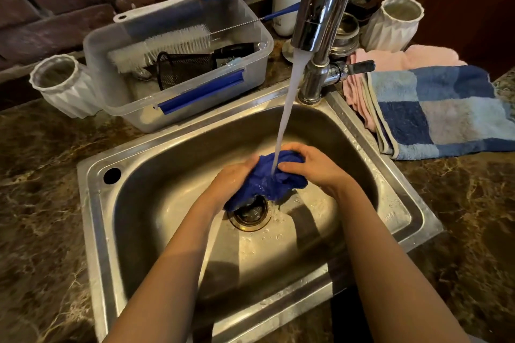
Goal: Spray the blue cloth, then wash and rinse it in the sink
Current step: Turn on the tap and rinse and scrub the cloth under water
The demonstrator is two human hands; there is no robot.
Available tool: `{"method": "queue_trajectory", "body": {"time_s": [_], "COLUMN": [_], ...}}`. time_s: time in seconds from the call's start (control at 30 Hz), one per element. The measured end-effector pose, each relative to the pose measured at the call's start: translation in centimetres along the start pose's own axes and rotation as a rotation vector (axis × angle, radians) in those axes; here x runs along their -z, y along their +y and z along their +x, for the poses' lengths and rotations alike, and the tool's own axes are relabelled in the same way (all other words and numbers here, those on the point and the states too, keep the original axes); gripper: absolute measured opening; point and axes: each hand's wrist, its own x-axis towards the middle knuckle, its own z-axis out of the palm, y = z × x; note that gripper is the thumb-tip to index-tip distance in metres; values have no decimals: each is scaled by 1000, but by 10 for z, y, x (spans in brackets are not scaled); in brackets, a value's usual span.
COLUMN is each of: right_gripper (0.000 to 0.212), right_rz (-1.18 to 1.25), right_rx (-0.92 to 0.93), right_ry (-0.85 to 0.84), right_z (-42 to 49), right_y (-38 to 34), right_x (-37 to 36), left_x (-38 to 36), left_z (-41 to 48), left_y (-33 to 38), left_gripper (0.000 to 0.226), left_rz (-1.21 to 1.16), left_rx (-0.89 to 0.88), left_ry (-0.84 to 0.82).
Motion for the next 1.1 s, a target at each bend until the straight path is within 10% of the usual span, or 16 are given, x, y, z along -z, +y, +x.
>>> {"method": "queue_trajectory", "body": {"time_s": [0.33,1.1], "right_gripper": [30,43], "right_rz": [-219,10], "right_rx": [99,-73], "right_ry": [333,594], "right_z": [-11,4], "right_y": [-20,-8], "right_x": [-74,-77], "left_x": [-48,-55], "left_z": [10,8], "left_y": [9,7], "left_gripper": [35,36], "left_rz": [-640,-441], "left_rx": [60,-26], "left_ry": [277,324]}}
